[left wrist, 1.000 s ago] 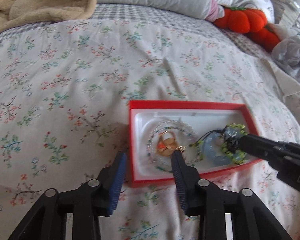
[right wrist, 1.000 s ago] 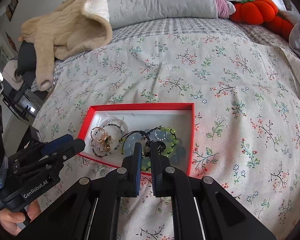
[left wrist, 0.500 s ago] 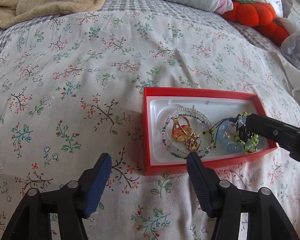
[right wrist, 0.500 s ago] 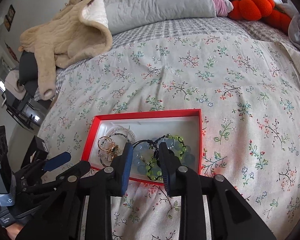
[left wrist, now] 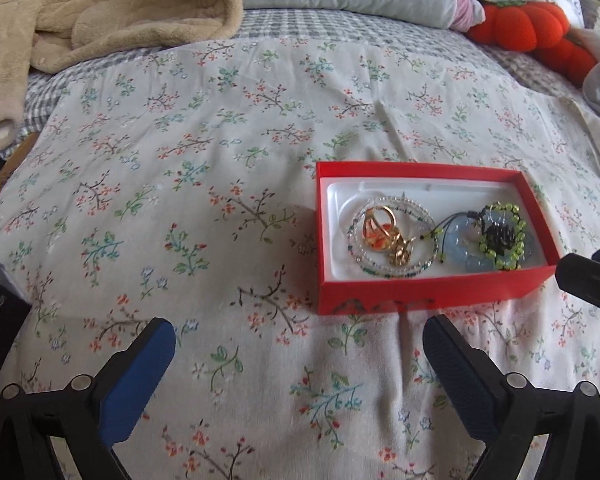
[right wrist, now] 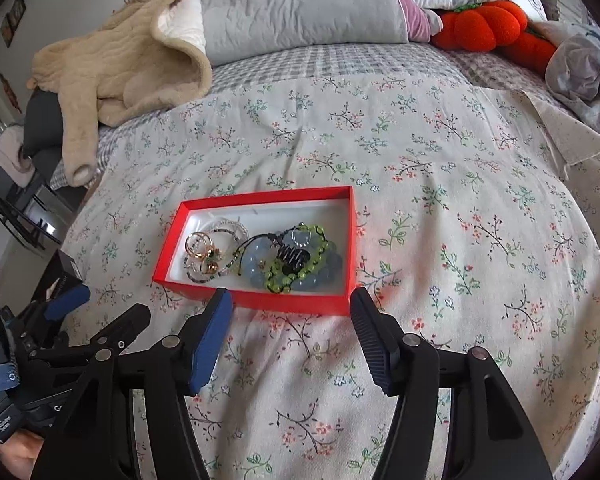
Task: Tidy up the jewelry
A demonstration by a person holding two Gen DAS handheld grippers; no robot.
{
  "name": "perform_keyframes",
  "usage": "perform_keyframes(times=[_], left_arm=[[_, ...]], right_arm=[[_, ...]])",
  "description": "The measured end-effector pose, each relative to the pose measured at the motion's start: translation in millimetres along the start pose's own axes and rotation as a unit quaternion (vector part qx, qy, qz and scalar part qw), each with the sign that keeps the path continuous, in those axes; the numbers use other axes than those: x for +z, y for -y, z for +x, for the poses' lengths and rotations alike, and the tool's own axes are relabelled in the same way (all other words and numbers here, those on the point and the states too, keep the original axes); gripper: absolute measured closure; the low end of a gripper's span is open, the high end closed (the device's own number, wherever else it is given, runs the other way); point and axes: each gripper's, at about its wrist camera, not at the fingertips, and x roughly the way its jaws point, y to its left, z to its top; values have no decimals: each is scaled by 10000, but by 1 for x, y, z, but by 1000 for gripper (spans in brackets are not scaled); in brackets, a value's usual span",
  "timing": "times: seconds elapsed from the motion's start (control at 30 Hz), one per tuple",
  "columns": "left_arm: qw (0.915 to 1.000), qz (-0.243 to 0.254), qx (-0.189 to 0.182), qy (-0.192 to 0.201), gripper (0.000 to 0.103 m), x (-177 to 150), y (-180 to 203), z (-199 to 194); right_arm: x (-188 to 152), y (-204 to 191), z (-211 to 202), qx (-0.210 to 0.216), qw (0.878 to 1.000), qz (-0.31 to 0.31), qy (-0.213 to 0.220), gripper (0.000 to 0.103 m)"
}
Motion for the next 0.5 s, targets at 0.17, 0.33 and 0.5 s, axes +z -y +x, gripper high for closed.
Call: perform_keyframes(times=[0.17,0.33,0.5], left_arm=[[9999,-32,62,-155,0,-12,0,-6],[9995,-15,125,-289,0,-26,1,-10],[9994,-62,164,-297,0,-35,-6,-16]], right_arm=[[-18,2,-12,-445,9989,118,-37,3],[-32,5,-18,-803,9966,122,-149,1],[-43,-4,-21,-1208,9921,-331,-55,1]])
